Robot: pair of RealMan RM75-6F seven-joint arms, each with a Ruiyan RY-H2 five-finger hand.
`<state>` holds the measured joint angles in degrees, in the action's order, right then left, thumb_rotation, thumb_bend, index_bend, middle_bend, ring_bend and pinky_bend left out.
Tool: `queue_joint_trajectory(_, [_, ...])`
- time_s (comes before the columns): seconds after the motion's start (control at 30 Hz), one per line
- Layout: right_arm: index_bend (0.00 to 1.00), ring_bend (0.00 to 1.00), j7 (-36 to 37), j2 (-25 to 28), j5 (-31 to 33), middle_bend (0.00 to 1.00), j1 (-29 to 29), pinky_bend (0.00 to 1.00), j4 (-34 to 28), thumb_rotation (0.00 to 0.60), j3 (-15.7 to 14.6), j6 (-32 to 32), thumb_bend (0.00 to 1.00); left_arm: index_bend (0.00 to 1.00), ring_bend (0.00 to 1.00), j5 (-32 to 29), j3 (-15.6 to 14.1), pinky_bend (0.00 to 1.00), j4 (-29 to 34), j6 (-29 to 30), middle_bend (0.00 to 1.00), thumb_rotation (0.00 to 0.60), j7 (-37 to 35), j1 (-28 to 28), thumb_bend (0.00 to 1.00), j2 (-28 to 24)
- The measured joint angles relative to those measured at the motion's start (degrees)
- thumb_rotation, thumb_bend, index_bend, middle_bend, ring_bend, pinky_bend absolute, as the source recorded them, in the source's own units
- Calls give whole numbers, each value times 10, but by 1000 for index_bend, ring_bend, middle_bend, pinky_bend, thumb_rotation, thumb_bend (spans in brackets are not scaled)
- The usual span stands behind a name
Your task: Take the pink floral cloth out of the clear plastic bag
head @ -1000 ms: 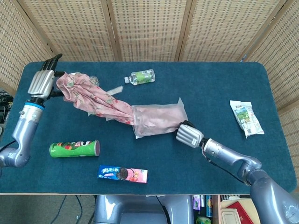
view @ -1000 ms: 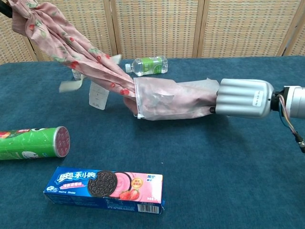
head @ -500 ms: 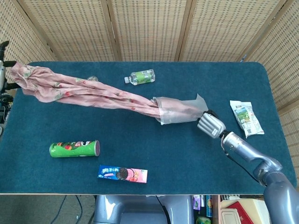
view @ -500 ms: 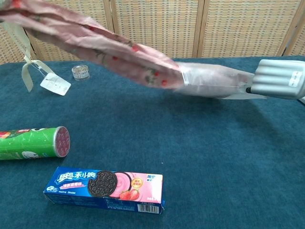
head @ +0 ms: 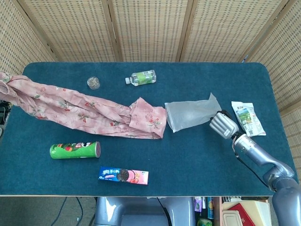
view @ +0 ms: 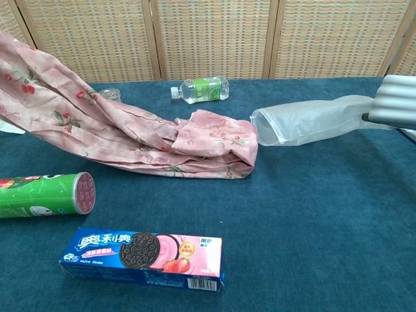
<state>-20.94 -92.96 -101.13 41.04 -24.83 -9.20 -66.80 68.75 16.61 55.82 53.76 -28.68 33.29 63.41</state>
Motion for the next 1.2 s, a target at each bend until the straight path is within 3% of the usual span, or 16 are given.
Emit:
queue_joint_trajectory(0.3, [740, 713, 6, 4, 9, 807, -14, 917, 12, 600, 6, 3, 778, 710, 0, 1, -2, 0, -2, 9, 0, 600, 11, -9, 377, -6])
queue_joint_trajectory(0.33, [723, 712, 7, 3, 9, 779, -15, 900, 13, 600, 6, 1, 776, 657, 0, 6, -5, 0, 1, 11, 0, 600, 13, -11, 378, -6])
queue_joint_trajectory(0.37, [678, 701, 8, 3, 8, 741, -16, 867, 14, 600, 6, -3, 741, 474, 0, 10, -7, 0, 5, 13, 0, 600, 15, -12, 364, -7])
queue_joint_trajectory(0.4, [543, 652, 9, 3, 8, 643, -17, 774, 15, 600, 6, -6, 610, 261, 0, 14, -10, 0, 9, 14, 0, 600, 16, -13, 314, -7])
queue_joint_trajectory(0.43, [344, 529, 11, 2, 8, 486, -19, 620, 15, 600, 6, -10, 406, 126, 0, 21, -15, 0, 17, 14, 0, 600, 18, -14, 268, -9])
queue_joint_trajectory(0.47, [212, 410, 13, 1, 11, 359, -22, 498, 14, 600, 9, -16, 253, 7, 0, 26, -20, 0, 24, 11, 0, 600, 19, -14, 192, -11])
queue_joint_trajectory(0.5, [71, 223, 15, 0, 15, 181, -25, 318, 13, 600, 13, -19, 89, 0, 0, 30, -24, 0, 33, 8, 0, 600, 19, -15, 139, -14])
queue_joint_trajectory(0.53, [10, 81, 15, -1, 21, 60, -28, 172, 12, 600, 18, -21, 13, 0, 0, 35, -29, 0, 48, 3, 0, 600, 19, -15, 122, -18])
queue_joint_trajectory(0.63, [0, 0, 10, -3, 45, 0, -37, 16, -4, 600, 39, -22, 0, 0, 0, 49, -37, 0, 86, 3, 0, 600, 19, -18, 110, -26])
queue_joint_trajectory(0.83, [0, 0, -8, 19, 60, 0, -51, 0, -89, 600, 57, -44, 0, 0, 0, 66, -42, 0, 145, 44, 0, 600, 22, -32, 110, -33])
queue_joint_trajectory(1.0, [0, 0, -26, 58, 67, 0, -72, 0, -195, 600, 66, -80, 0, 0, 0, 74, -45, 0, 200, 86, 0, 600, 31, -55, 109, -47])
queue_joint_trajectory(1.2, [0, 0, -25, 109, 84, 0, -117, 0, -337, 600, 79, -139, 0, 0, 0, 87, -53, 0, 258, 178, 0, 600, 66, -102, 109, -58])
